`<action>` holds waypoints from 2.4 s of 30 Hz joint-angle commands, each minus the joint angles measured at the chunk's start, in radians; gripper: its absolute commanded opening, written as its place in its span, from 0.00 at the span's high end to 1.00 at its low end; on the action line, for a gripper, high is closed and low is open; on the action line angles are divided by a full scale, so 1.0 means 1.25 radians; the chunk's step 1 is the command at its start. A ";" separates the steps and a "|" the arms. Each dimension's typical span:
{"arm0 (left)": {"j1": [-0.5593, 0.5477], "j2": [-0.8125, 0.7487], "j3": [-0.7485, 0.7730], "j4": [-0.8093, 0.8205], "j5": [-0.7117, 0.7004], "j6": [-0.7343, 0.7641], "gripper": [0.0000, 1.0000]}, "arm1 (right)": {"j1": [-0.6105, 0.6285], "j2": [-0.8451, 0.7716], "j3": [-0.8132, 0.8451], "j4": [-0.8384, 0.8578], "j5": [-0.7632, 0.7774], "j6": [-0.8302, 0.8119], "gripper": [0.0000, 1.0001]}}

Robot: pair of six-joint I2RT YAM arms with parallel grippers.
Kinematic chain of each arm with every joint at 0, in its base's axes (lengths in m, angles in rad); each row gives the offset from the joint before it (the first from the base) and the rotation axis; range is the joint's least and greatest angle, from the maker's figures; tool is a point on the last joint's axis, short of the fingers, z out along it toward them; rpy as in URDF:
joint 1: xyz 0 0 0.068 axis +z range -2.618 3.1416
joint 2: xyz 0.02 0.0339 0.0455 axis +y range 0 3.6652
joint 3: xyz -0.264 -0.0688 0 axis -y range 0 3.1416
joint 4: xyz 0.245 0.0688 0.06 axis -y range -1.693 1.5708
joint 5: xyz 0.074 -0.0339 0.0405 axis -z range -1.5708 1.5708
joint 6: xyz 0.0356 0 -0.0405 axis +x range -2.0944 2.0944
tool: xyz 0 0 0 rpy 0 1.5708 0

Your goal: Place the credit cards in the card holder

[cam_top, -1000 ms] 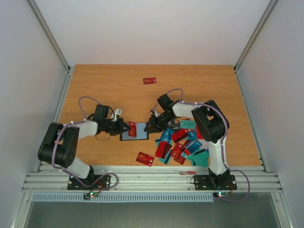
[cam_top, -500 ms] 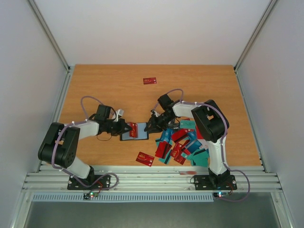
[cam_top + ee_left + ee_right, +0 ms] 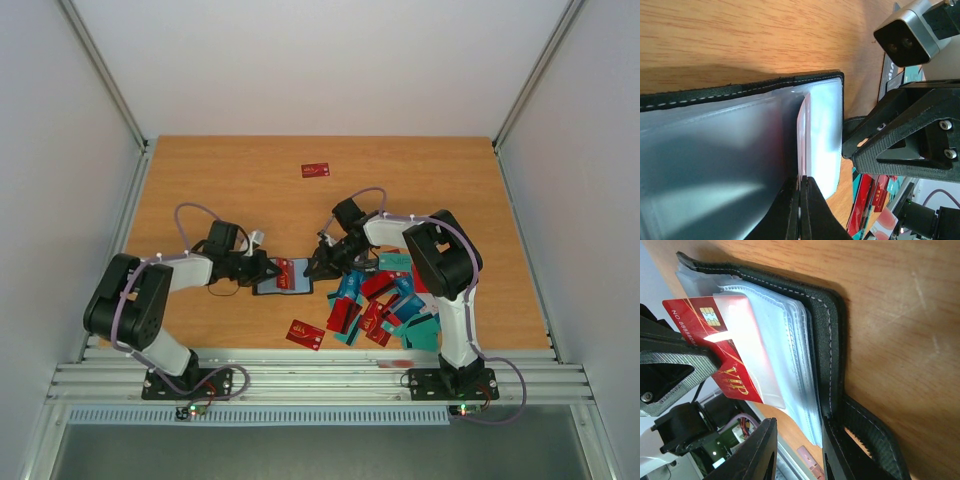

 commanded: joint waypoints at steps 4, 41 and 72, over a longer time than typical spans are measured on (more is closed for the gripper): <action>-0.031 0.040 0.018 0.041 -0.006 -0.024 1.00 | 0.006 0.027 -0.028 -0.017 0.030 -0.001 0.73; -0.104 0.071 0.229 -0.404 -0.197 0.030 0.64 | 0.005 0.019 -0.051 0.037 0.004 0.018 0.73; -0.179 0.135 0.312 -0.423 -0.190 0.001 0.64 | -0.002 0.006 -0.038 -0.013 0.000 -0.023 0.73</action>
